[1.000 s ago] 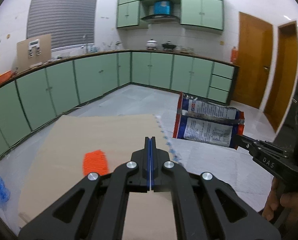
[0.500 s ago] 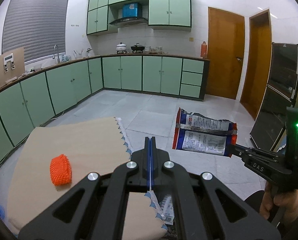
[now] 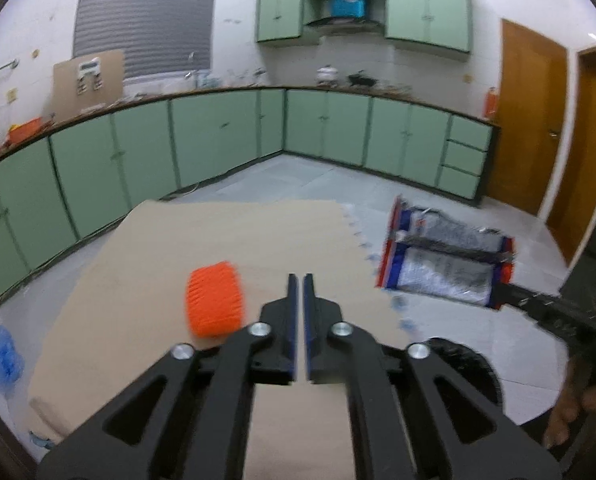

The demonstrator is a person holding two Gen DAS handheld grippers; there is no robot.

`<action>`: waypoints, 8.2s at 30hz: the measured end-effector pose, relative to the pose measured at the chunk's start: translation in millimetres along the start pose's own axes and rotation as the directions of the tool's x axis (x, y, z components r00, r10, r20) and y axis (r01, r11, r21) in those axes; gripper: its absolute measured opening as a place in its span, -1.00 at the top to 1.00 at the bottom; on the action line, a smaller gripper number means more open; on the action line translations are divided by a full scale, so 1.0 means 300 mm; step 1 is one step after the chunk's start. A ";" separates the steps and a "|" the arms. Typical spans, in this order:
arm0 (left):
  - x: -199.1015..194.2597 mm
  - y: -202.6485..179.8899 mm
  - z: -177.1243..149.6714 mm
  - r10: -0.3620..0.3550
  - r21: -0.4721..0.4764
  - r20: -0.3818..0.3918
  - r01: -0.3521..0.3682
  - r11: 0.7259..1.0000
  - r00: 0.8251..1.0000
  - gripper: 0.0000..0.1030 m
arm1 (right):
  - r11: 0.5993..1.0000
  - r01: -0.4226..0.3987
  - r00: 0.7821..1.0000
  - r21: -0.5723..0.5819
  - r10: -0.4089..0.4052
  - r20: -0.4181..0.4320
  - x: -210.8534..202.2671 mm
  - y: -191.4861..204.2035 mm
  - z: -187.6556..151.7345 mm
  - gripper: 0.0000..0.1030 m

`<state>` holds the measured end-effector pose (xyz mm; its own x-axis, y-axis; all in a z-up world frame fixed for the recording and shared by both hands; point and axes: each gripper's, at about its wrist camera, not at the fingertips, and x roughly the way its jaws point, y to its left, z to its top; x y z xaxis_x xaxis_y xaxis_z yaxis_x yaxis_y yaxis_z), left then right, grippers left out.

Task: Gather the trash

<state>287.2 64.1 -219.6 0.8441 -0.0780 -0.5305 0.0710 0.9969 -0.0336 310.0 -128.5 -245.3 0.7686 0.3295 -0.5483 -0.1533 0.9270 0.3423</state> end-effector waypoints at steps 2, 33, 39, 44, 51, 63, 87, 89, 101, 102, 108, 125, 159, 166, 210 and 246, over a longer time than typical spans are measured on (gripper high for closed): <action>0.047 0.055 -0.013 0.034 -0.017 -0.007 -0.034 0.999 0.999 -0.06 | 1.000 -0.013 1.000 -0.008 0.013 -0.012 0.049 0.016 0.006 0.93; 0.454 0.292 -0.077 0.126 -0.065 -0.213 -0.142 0.988 0.969 0.75 | 0.996 -0.084 0.987 -0.022 0.081 -0.137 0.439 0.100 0.048 0.93; 0.343 0.264 -0.045 0.122 -0.074 -0.168 -0.135 0.988 0.978 0.76 | 0.996 -0.087 0.990 -0.026 0.084 -0.112 0.375 0.110 0.060 0.93; 0.222 0.224 -0.020 0.091 -0.085 -0.131 -0.103 0.991 0.987 0.77 | 0.997 -0.076 0.994 -0.027 0.073 -0.084 0.297 0.108 0.070 0.93; 0.067 0.090 -0.004 0.016 -0.061 -0.089 -0.021 0.998 0.996 0.77 | 0.999 -0.038 0.999 -0.010 0.038 -0.026 0.130 0.051 0.068 0.93; -0.051 -0.279 -0.028 -0.169 0.037 -0.087 0.172 0.984 0.982 0.77 | 0.992 0.107 0.994 0.066 -0.109 0.029 -0.176 -0.173 -0.014 0.93; 0.335 -0.891 -0.443 -0.212 0.274 -0.441 0.356 0.894 0.872 -0.10 | 0.864 0.435 0.871 0.251 -0.334 -0.360 -0.112 -0.667 -0.404 0.68; 0.357 -0.897 -0.468 -0.203 0.299 -0.422 0.348 0.889 0.883 -0.27 | 0.860 0.437 0.873 0.263 -0.335 -0.354 -0.120 -0.678 -0.404 0.55; 0.302 -0.774 -0.390 -0.231 0.203 -0.385 0.327 0.923 0.894 -0.53 | 0.854 0.428 0.890 0.295 -0.342 -0.303 -0.164 -0.681 -0.407 0.33; 0.285 -0.758 -0.380 -0.231 0.197 -0.376 0.321 0.926 0.897 -0.53 | 0.856 0.431 0.888 0.285 -0.347 -0.301 -0.161 -0.670 -0.402 0.27; 0.149 -0.633 -0.284 -0.224 0.156 -0.302 0.280 0.947 0.927 -0.74 | 0.859 0.448 0.884 0.247 -0.385 -0.266 -0.200 -0.596 -0.362 -0.39; -0.368 -0.309 -0.036 -0.016 0.063 -0.056 0.020 0.998 0.998 -0.89 | 0.834 0.546 0.825 0.076 -0.551 0.123 -0.507 -0.087 -0.111 -0.88; -1.056 -0.230 0.103 0.103 -0.057 0.310 -0.089 0.994 0.945 -0.89 | 0.878 0.479 0.779 0.005 -0.428 0.457 -1.043 0.406 -0.062 -0.88; -1.081 -0.240 0.097 0.104 -0.055 0.323 -0.091 0.994 0.941 -0.89 | 0.870 0.490 0.767 0.047 -0.457 0.450 -1.068 0.384 -0.059 -0.88; -1.064 -0.221 0.077 0.060 -0.040 0.324 -0.050 0.998 0.944 -0.89 | 0.823 0.563 0.730 0.080 -0.541 0.418 -1.071 0.368 -0.036 -0.88; -1.046 -0.214 0.077 0.061 -0.041 0.309 -0.051 0.998 0.949 -0.89 | 0.826 0.558 0.740 0.078 -0.538 0.405 -1.067 0.343 -0.032 -0.88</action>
<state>30.1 24.3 -31.2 0.9697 -0.0160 -0.2437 0.0060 0.9991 -0.0417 42.1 -136.9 -41.8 0.9023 -0.3272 -0.2807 0.3506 0.9358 0.0360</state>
